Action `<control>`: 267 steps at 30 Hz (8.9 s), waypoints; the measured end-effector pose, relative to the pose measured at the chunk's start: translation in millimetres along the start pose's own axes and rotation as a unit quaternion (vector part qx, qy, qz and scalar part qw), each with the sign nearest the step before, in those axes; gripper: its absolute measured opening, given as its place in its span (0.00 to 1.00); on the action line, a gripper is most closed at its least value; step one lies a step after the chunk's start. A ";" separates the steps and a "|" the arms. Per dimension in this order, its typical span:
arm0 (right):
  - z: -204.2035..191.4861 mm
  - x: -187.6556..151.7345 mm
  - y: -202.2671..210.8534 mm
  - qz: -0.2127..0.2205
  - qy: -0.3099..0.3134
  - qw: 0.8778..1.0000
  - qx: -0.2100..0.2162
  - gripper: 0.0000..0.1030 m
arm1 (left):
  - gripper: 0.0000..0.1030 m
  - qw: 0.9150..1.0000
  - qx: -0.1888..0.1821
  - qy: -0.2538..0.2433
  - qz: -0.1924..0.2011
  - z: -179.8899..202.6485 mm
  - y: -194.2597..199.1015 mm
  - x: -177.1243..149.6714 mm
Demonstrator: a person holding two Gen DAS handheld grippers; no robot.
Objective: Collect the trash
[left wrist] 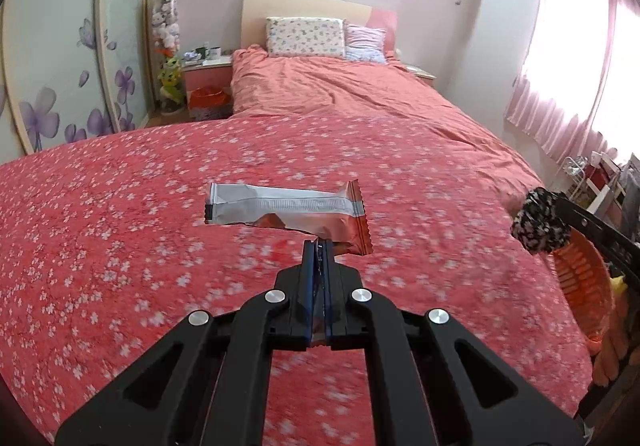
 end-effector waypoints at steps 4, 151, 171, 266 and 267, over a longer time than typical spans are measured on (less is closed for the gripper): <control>12.5 -12.3 31.0 0.014 -0.009 1.000 -0.004 0.03 | 0.03 1.000 -0.011 -0.017 0.008 26.6 12.8 -1.6; 93.8 -220.5 234.3 0.086 -0.060 0.964 -0.244 0.96 | 0.95 0.993 0.084 0.024 0.085 121.3 155.0 -200.5; 95.0 -221.0 230.0 0.082 -0.059 0.965 -0.240 0.96 | 0.95 0.992 0.080 0.034 0.088 124.3 157.4 -198.1; 93.4 -222.1 229.6 0.079 -0.061 0.966 -0.237 0.96 | 0.95 0.992 0.082 0.039 0.087 120.1 158.2 -202.7; 93.4 -222.1 229.7 0.079 -0.061 0.966 -0.237 0.96 | 0.95 0.992 0.082 0.039 0.088 119.9 158.2 -203.0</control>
Point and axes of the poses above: each gripper's, at about its wrist camera, not at the fingertips, and y roughly against the way its jaws point, z to its right, x to its top, the point moved 10 cm from there along -y, roughly the way its jaws point, and after that the axes turned 13 degrees about -z, right-handed, at the moved point
